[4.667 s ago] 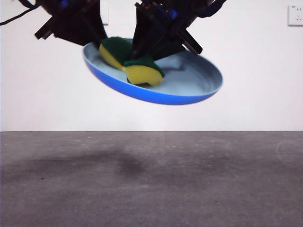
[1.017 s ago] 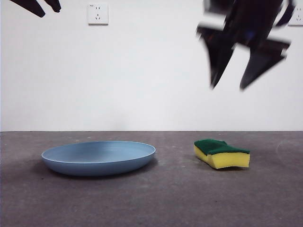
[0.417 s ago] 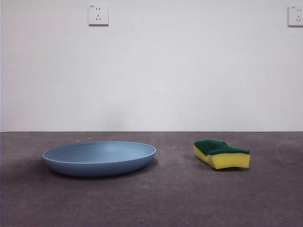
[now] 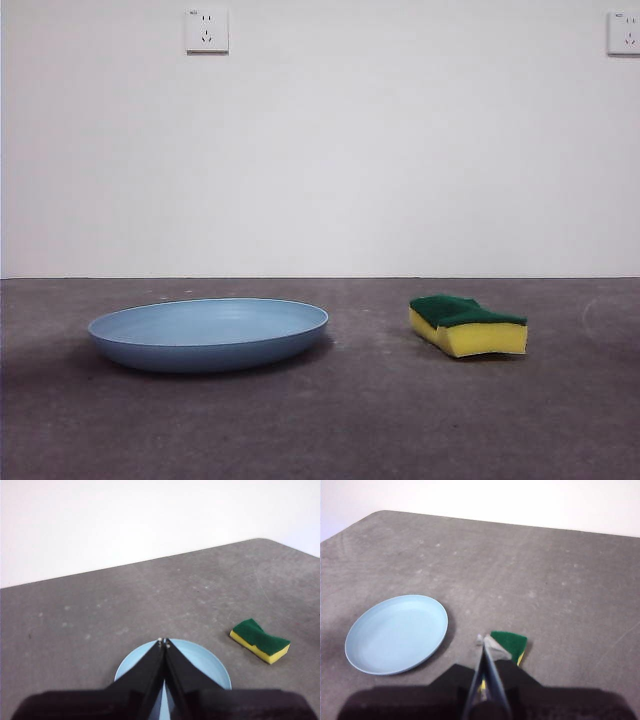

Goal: Pick up the plate,pick up the cloth,clean the plate with the cloth

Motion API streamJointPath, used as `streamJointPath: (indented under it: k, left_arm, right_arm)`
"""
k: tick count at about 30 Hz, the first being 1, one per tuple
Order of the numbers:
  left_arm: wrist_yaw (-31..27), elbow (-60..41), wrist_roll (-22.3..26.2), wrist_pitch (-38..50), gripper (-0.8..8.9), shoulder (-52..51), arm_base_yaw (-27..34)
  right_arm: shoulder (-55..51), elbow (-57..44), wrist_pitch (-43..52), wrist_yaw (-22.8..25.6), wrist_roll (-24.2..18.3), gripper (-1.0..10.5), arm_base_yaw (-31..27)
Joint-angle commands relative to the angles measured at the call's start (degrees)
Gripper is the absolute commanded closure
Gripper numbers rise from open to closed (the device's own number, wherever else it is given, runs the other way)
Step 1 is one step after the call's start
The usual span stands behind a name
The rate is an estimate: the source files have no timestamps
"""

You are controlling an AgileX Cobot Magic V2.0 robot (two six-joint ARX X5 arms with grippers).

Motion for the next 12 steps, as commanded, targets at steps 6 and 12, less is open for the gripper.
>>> streamJointPath:
  k: [6, 12]
  left_arm:
    - [-0.26, -1.64, -2.51, -3.26, 8.16, -1.18, -0.15]
    - [-0.24, -1.64, -2.51, -6.05, 8.16, 0.02, -0.15]
  right_arm:
    - [-0.02, -0.57, 0.72, 0.55, 3.34, 9.5, 0.13]
    - [0.09, -0.57, 0.72, 0.85, 3.34, 9.5, 0.02]
